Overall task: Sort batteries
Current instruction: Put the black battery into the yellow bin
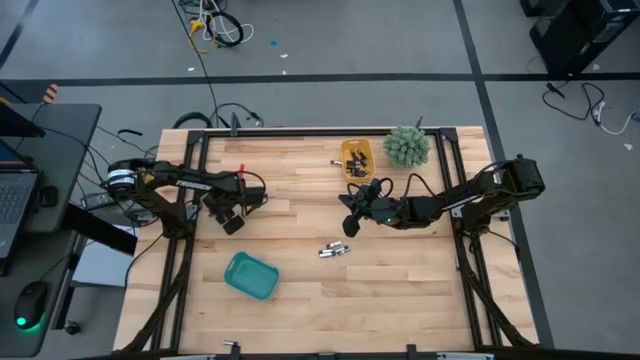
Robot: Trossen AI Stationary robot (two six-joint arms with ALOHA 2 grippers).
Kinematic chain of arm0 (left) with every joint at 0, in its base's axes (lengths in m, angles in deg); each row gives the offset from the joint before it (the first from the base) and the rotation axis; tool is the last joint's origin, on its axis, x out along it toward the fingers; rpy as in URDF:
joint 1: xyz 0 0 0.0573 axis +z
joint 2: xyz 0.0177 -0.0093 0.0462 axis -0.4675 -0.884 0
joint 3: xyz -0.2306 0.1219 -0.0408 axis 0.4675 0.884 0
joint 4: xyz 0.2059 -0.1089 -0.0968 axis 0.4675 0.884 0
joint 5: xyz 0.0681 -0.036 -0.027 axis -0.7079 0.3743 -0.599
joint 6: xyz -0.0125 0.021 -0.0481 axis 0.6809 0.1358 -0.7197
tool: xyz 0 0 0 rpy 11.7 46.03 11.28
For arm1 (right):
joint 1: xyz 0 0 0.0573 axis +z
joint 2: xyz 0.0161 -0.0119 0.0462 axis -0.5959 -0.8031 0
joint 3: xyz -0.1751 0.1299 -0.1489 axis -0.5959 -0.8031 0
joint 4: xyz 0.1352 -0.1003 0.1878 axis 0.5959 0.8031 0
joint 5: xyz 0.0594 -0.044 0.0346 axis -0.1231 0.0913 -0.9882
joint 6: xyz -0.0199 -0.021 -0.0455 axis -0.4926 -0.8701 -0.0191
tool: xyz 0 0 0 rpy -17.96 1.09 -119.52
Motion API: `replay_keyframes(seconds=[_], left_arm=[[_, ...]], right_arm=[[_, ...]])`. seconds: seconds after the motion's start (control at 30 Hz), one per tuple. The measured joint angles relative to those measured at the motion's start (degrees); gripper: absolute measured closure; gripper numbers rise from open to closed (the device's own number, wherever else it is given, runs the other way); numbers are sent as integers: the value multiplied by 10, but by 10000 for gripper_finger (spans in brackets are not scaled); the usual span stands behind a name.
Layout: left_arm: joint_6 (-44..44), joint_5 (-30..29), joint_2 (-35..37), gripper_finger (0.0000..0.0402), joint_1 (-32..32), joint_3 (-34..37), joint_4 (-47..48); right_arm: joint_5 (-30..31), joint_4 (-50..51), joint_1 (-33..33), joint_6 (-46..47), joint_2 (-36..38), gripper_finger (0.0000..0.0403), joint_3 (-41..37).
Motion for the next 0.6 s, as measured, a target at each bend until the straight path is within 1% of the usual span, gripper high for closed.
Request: replay_keyframes(seconds=[0.13, 0.37, 0.6], left_arm=[[-12, 20, 0, 243, 0, 13, -19], [-55, 1, 1, 243, -1, 21, -26], [-52, 10, 0, 246, -1, 22, -45]], right_arm=[[-4, 0, 0, 0, 0, 402, 0], [-4, 0, 0, 0, 0, 402, 0], [-4, 0, 0, 0, 0, 402, 0]])
